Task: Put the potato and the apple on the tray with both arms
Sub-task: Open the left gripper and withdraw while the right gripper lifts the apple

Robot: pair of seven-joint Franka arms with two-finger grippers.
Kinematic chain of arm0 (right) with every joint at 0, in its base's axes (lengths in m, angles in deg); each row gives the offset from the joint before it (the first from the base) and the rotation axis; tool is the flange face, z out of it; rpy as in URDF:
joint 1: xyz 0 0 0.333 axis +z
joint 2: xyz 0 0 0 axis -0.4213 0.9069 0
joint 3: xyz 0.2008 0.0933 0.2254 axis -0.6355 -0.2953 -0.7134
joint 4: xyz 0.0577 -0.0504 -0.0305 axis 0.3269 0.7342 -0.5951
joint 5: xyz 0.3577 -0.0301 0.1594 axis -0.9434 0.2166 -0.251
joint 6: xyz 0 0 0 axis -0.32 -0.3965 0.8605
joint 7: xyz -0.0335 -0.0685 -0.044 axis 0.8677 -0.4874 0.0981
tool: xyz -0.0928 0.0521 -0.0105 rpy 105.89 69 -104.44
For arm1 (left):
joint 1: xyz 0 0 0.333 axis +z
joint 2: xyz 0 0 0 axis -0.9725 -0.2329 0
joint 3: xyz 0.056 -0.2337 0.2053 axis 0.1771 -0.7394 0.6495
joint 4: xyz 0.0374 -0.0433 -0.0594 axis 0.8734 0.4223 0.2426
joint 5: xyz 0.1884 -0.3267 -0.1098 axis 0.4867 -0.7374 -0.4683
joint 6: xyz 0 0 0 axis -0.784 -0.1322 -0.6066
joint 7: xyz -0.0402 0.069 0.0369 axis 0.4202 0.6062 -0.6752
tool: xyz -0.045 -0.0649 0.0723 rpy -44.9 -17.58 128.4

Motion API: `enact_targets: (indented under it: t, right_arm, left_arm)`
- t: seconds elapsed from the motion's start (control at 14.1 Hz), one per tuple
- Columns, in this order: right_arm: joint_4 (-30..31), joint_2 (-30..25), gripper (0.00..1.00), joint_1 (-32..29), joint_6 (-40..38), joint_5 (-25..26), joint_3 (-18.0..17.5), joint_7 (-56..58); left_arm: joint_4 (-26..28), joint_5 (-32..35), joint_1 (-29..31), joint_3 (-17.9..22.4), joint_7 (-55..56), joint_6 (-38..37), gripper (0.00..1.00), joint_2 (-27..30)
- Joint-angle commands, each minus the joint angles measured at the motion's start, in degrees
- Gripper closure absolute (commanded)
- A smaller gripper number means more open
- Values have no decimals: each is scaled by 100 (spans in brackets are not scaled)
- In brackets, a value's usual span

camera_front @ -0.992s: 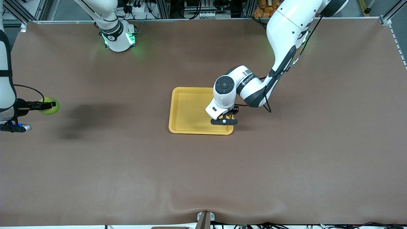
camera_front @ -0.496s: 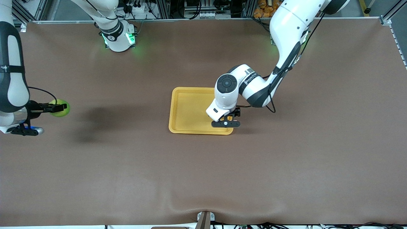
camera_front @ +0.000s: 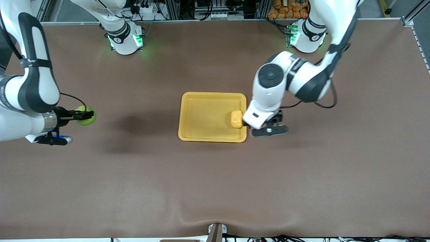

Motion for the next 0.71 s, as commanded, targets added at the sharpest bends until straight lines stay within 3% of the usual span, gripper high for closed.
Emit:
enact_targets:
  t: [0.0,0.28,0.64]
  right_arm:
    - [152,-228,100,249,-12,-154,54,-377]
    - [108,-254,100,794,6,-233,54,-1062]
    - [81,-236,100,1383,137,-313,54,-1845]
  left_arm:
    - [129,45,494,-57,-466,-292,0,480]
    - [102,-385,1048,-57,-983,-829,0,981]
    - [-398,-570,1603,-57,-2065,-1952,0,1289]
